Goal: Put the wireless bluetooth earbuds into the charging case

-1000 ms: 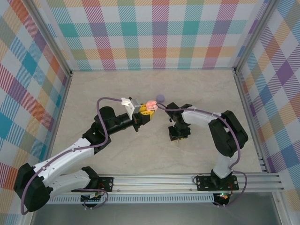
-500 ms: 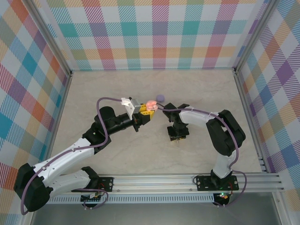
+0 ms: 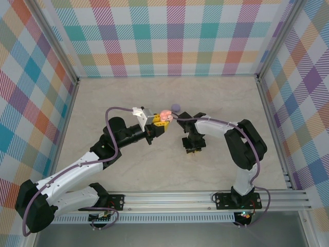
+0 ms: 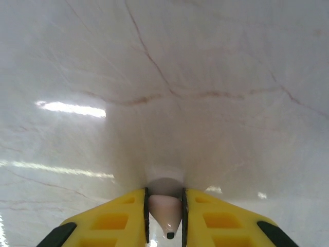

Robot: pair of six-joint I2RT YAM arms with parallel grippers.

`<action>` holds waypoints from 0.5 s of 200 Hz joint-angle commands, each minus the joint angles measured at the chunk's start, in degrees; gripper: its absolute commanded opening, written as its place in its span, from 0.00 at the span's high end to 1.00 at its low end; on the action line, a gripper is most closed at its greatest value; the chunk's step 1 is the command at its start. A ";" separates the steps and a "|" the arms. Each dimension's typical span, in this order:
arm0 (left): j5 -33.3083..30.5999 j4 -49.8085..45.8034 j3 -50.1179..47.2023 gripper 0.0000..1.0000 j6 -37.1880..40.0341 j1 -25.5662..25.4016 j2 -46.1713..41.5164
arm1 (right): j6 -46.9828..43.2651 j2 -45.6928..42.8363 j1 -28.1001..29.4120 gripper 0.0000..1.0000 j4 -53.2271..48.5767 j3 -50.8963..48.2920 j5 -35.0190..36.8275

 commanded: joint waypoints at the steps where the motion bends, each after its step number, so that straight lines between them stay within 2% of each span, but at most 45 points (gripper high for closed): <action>1: -0.72 1.82 -0.06 0.84 -0.38 -0.79 -1.36 | -1.68 1.99 0.39 0.77 2.00 4.50 0.90; 100: -1.00 1.88 -0.56 0.85 -0.41 -0.80 -1.64 | -5.45 14.19 0.12 0.76 -1.93 21.33 1.83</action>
